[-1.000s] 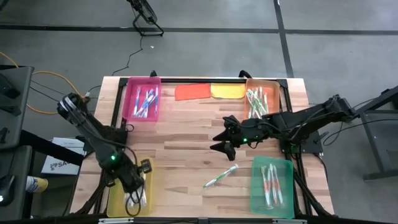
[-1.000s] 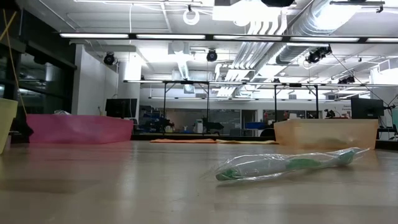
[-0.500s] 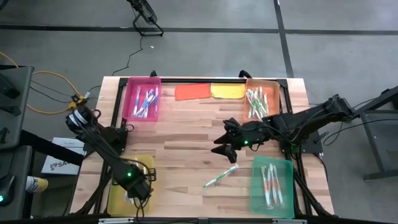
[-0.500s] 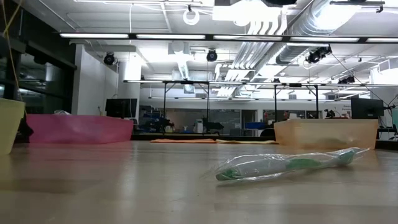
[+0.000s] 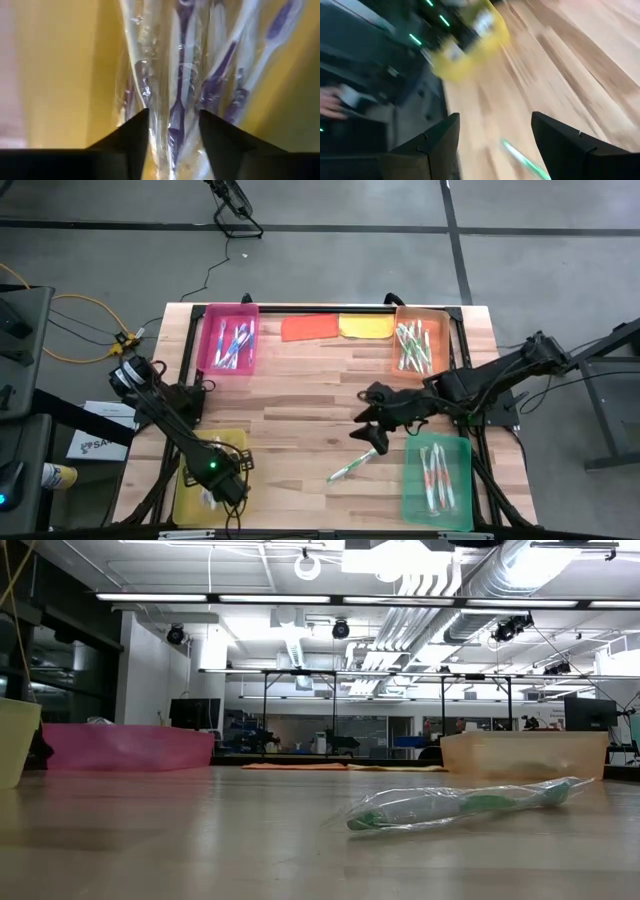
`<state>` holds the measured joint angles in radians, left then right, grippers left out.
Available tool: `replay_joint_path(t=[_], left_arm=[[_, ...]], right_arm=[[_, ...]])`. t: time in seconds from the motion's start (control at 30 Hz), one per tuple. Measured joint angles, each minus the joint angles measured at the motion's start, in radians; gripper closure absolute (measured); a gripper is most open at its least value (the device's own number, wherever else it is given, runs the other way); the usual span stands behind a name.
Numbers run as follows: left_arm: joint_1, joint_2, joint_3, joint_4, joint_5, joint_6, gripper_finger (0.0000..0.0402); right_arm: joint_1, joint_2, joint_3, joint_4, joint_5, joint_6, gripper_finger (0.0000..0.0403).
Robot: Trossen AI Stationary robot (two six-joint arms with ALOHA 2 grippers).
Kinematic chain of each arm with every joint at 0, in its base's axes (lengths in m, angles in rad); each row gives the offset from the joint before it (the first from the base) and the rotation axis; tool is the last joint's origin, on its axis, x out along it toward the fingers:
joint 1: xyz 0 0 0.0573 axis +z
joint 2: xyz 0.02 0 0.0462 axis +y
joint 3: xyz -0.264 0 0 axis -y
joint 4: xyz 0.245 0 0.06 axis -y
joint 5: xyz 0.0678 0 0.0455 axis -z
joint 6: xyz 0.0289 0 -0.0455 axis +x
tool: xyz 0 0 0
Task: Pick & Place Toothbrushes
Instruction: Put the purple toothbrush into the yellow bin, then put the green toothbrush into the orange bin
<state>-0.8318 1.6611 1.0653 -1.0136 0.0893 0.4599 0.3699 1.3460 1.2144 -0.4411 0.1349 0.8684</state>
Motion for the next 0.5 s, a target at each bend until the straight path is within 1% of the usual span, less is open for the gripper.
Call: replay_joint_path(t=[0.1, 0.2, 0.27, 0.33, 0.43, 0.5], left_arm=[[0.001, -0.005, 0.049, -0.047, 0.001, -0.118, 0.0200], [0.000, -0.008, 0.105, -0.084, -0.017, -0.181, 0.0178], [0.000, -0.009, 0.142, -0.078, -0.018, -0.225, 0.0173], [0.000, -0.009, 0.173, -0.096, -0.018, -0.290, 0.0172], [0.001, -0.009, 0.228, -0.087, -0.021, -0.426, 0.0171], [0.001, -0.009, 0.263, -0.090, -0.050, -0.535, 0.0171]], right_arm=[[0.018, 0.000, 0.000, -0.132, 0.000, 0.000, 0.0163], [0.035, 0.000, 0.000, -0.247, -0.002, -0.007, 0.0163], [0.044, 0.000, 0.000, -0.300, -0.001, -0.035, 0.0163], [0.055, 0.000, -0.009, -0.312, 0.004, -0.096, 0.0163], [0.071, 0.001, -0.049, -0.312, 0.004, -0.224, 0.0163], [0.082, 0.001, -0.087, -0.295, -0.003, -0.305, 0.0163]])
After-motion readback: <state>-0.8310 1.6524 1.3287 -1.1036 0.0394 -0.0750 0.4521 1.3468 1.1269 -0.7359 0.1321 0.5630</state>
